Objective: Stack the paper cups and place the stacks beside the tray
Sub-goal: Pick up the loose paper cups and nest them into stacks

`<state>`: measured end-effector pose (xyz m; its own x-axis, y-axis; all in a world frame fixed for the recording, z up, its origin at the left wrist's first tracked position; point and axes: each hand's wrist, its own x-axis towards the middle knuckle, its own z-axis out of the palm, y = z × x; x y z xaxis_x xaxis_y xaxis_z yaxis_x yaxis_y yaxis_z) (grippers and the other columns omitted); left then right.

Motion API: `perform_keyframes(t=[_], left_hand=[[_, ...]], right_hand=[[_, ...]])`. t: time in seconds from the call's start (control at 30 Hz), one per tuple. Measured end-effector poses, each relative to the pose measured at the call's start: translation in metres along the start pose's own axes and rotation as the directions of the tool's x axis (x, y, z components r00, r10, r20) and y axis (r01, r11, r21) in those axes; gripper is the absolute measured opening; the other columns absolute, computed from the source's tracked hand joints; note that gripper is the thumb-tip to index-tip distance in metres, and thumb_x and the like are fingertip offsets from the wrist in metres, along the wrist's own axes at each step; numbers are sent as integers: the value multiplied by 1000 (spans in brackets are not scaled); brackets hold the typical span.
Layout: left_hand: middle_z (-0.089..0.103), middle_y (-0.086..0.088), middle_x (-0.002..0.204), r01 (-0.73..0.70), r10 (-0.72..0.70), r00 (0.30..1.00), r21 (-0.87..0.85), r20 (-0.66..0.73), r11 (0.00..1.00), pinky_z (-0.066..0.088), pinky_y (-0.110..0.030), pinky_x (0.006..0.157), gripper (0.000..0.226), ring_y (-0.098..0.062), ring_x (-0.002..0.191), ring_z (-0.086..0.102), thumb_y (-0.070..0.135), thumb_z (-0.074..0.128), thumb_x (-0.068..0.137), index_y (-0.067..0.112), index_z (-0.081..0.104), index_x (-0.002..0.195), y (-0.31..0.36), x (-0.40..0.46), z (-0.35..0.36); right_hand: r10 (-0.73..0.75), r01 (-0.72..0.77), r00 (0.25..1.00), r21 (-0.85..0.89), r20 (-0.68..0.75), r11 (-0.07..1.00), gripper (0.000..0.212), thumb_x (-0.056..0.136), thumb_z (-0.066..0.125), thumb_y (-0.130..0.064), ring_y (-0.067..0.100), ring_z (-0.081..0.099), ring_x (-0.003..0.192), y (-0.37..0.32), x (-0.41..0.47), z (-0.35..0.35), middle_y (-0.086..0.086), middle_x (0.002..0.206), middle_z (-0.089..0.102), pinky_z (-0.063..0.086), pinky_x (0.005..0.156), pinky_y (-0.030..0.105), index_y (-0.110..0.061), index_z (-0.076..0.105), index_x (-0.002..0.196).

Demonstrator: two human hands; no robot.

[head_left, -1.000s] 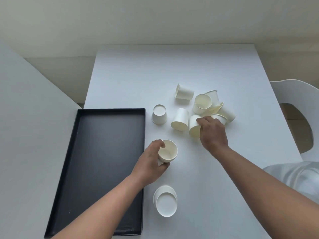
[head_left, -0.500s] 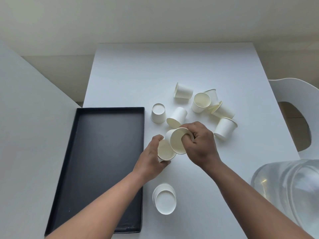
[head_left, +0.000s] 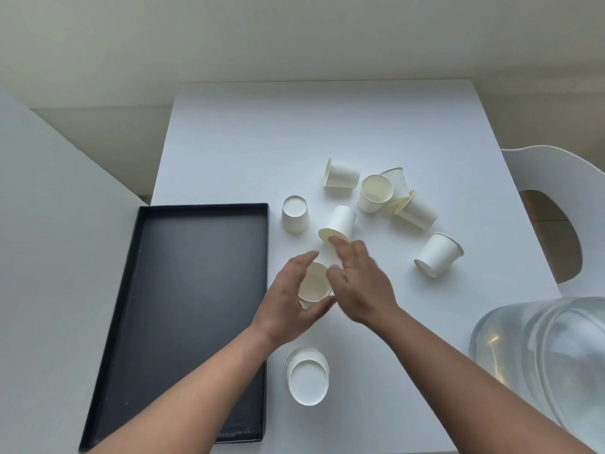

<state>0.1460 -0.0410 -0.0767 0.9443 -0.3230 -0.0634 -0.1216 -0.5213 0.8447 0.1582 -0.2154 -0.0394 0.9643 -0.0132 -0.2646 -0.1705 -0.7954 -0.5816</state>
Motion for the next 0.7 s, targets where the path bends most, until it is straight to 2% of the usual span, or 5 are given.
perform_keyframes(t=[0.07, 0.17, 0.3, 0.4, 0.7], left_hand=[[50, 12, 147, -24, 24, 1000, 52, 5, 998, 42, -31, 115, 74, -9, 138, 48, 41, 82, 88, 18, 50, 150, 0, 1, 0], [45, 16, 148, 4, -6, 1000, 83, 28, 997, 36, -19, 116, 75, -5, 141, 43, 41, 81, 90, 20, 48, 153, -2, 1, -1], [41, 22, 147, 26, -30, 998, 75, 52, 997, 26, -4, 111, 77, 0, 141, 40, 45, 80, 90, 24, 44, 155, -4, 2, -1], [41, 24, 147, 39, -43, 997, 57, 64, 998, 26, -2, 110, 78, 4, 141, 38, 48, 79, 90, 28, 43, 155, -5, 2, -1], [43, 25, 151, 158, -159, 985, 14, 63, 987, 29, -4, 105, 83, 13, 132, 40, 57, 82, 83, 38, 39, 152, -4, 2, 1]], right_hand=[[81, -61, 963, 86, -256, 994, 60, 88, 40, -45, 31, 52, 117, 16, 6, -9, 6, 132, 49, 46, 92, 43, -27, 46, 145], [278, -319, 829, -3, -486, 948, 66, 89, 61, -35, 40, 38, 133, 53, 22, -27, 14, 152, 36, 35, 105, 51, -12, 43, 147], [576, -613, 678, 81, -457, 786, 83, 90, 64, -44, 33, 8, 153, 104, 37, -50, 9, 169, 6, 19, 115, 57, -16, 24, 157], [707, -711, 605, 151, -366, 687, 66, 91, 61, -39, 34, 20, 147, 129, 40, -57, 7, 161, 26, 27, 111, 56, -16, 35, 148], [491, -454, 836, 196, -243, 869, 29, 85, 69, -25, 28, 64, 108, 102, 14, -32, 3, 114, 73, 53, 90, 38, -24, 70, 114]])
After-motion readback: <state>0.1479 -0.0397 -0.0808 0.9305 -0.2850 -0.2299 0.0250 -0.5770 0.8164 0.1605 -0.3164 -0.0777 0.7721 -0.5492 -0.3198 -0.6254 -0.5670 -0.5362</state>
